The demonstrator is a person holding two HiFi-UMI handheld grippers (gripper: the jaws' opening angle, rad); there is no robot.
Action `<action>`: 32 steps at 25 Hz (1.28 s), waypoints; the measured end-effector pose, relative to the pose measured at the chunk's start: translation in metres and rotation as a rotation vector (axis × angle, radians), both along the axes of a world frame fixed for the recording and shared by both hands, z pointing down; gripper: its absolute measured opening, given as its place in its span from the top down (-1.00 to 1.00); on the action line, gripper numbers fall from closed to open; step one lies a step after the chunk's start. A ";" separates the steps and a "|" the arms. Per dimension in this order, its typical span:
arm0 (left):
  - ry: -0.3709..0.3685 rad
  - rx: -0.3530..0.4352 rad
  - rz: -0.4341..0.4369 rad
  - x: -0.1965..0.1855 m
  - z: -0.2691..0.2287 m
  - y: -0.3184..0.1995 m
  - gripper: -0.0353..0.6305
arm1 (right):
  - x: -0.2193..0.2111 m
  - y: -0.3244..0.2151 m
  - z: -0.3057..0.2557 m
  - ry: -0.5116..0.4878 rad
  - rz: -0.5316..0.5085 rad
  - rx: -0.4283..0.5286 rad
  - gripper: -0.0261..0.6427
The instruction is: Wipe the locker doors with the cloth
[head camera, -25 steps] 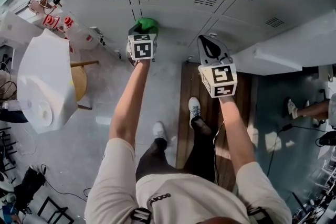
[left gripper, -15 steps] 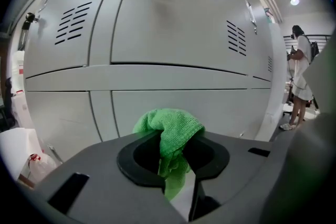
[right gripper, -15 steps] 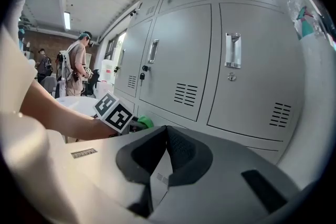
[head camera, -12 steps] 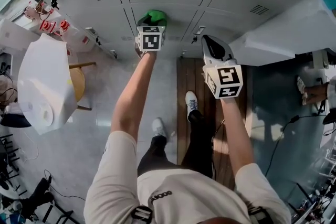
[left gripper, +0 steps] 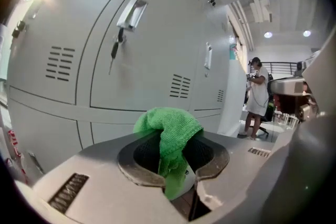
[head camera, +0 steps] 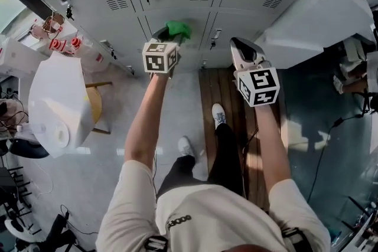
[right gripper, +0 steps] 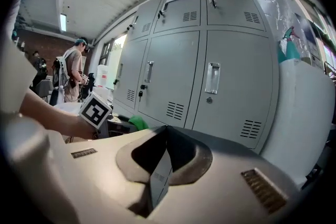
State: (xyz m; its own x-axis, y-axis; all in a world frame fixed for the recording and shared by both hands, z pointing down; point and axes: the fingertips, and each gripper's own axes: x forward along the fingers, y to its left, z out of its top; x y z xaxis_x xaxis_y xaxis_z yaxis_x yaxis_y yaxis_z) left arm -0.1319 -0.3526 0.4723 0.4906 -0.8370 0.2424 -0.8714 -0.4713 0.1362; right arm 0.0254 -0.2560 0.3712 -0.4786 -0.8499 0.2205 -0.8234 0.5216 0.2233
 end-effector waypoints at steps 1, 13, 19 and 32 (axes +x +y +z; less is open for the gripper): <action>-0.001 0.014 0.003 -0.002 -0.010 0.012 0.56 | 0.000 0.005 -0.006 0.003 -0.008 0.003 0.89; -0.063 0.263 -0.020 -0.032 -0.166 0.145 0.56 | 0.002 0.071 -0.113 0.010 -0.016 0.141 0.89; -0.123 0.379 -0.038 -0.050 -0.223 0.202 0.56 | -0.006 0.107 -0.144 0.011 -0.027 0.199 0.89; -0.182 0.494 0.030 -0.038 -0.277 0.263 0.56 | -0.026 0.148 -0.165 0.005 -0.093 0.242 0.89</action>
State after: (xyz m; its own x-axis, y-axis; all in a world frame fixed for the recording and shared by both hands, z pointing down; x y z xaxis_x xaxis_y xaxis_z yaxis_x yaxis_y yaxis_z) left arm -0.1698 -0.0901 0.1949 0.5030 -0.8592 -0.0937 -0.8453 -0.4663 -0.2609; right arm -0.0008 -0.1081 0.2060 -0.5562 -0.8308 0.0184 -0.7734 0.5256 0.3544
